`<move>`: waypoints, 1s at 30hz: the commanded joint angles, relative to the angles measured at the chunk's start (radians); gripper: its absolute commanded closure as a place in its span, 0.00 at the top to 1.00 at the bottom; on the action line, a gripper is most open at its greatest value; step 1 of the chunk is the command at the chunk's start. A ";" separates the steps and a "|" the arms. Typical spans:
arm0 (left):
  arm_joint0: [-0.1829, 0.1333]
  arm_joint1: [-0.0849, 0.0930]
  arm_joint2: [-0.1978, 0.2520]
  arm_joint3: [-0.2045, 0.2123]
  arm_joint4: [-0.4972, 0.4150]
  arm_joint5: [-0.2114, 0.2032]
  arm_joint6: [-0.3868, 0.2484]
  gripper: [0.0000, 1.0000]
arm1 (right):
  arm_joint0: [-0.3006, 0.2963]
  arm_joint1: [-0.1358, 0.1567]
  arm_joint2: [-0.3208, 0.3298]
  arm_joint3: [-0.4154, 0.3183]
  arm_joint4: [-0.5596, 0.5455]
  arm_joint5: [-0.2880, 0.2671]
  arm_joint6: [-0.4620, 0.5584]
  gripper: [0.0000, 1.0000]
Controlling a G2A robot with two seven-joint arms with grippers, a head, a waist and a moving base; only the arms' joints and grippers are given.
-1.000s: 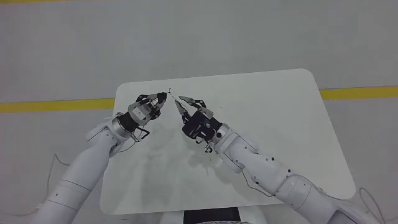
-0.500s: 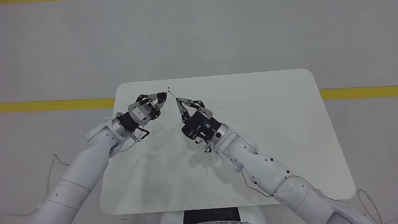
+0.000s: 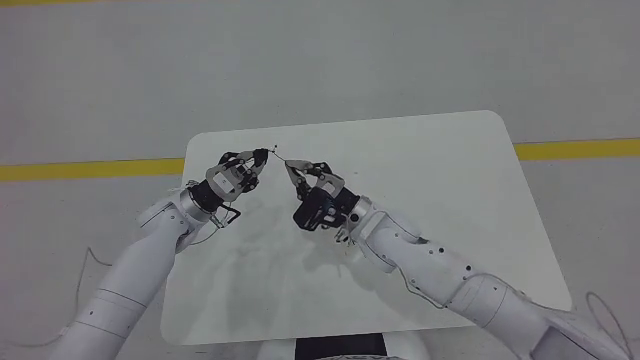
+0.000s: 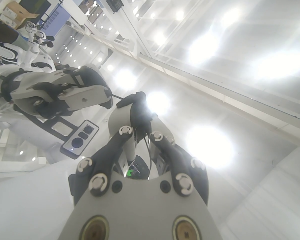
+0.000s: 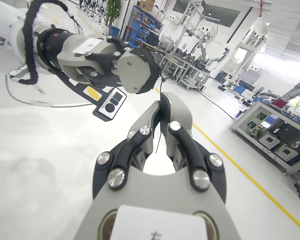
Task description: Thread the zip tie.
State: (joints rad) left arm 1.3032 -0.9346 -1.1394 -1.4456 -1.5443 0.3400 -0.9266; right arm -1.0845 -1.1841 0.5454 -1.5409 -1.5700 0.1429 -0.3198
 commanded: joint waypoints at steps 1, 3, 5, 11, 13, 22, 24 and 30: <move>0.000 0.000 0.000 0.000 0.000 0.000 0.000 0.00 | 0.017 0.013 -0.029 0.001 0.000 0.012 0.001 0.00; 0.000 0.000 0.000 0.000 0.000 0.000 0.000 0.00 | 0.027 0.025 -0.051 -0.003 0.000 0.028 -0.001 0.00; 0.000 0.000 0.000 0.000 0.000 0.000 0.000 0.00 | 0.033 0.035 -0.066 -0.007 0.000 0.039 -0.001 0.00; 0.000 0.000 0.000 0.000 0.000 0.000 0.000 0.00 | 0.039 0.058 -0.086 -0.027 0.000 0.066 0.009 0.00; 0.000 0.000 0.000 0.000 0.000 0.000 0.000 0.00 | 0.035 0.064 -0.082 -0.034 0.000 0.073 0.012 0.00; 0.000 0.000 0.000 0.000 0.000 0.000 0.000 0.00 | -0.021 0.072 -0.018 -0.063 0.001 0.073 0.017 0.00; 0.000 0.000 0.000 0.000 0.000 0.000 0.000 0.00 | -0.032 0.072 -0.002 -0.066 0.000 0.065 0.017 0.00; 0.000 0.000 0.000 0.000 0.000 0.000 0.000 0.00 | -0.059 0.072 0.035 -0.071 0.000 0.057 0.020 0.00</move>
State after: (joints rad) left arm 1.3032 -0.9346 -1.1394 -1.4456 -1.5444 0.3400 -0.9266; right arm -1.1379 -1.1120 0.5733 -1.6109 -1.5700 0.1996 -0.3009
